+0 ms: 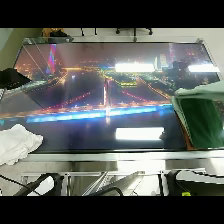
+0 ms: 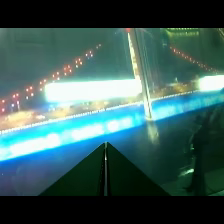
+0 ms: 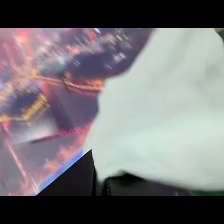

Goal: Fold the shirts.

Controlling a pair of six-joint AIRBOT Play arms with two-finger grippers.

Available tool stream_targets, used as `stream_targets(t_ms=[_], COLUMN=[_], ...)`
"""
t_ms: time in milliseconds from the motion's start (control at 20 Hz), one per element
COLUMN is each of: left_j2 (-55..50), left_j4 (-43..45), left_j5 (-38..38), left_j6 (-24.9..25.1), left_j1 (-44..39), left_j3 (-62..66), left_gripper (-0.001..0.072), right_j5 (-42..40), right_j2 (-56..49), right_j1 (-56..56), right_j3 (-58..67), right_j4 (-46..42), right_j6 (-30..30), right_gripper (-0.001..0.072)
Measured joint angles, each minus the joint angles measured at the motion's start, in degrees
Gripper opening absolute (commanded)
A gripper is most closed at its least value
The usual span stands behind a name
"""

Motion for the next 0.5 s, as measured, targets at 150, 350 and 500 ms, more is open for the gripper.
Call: stream_targets(t_ms=[150,350,500], left_j2=[0.0,0.0,0.0], left_j4=[0.0,0.0,0.0], left_j5=[-0.5,-1.1,-1.3], left_j6=[0.1,0.1,0.1], left_j1=[0.0,-0.3,-1.7], left_j3=[0.0,0.0,0.0], left_gripper=[0.0013,0.0013,0.0013], right_j5=[5.3,7.9,8.1], right_j2=[1.6,4.8,7.0], right_j1=[0.0,0.0,0.0], right_j3=[-2.0,-11.4,-22.1], right_j4=[-7.1,-13.6,-18.2], right_j6=[3.2,5.4,6.0], right_gripper=[0.0017,0.0017,0.0018])
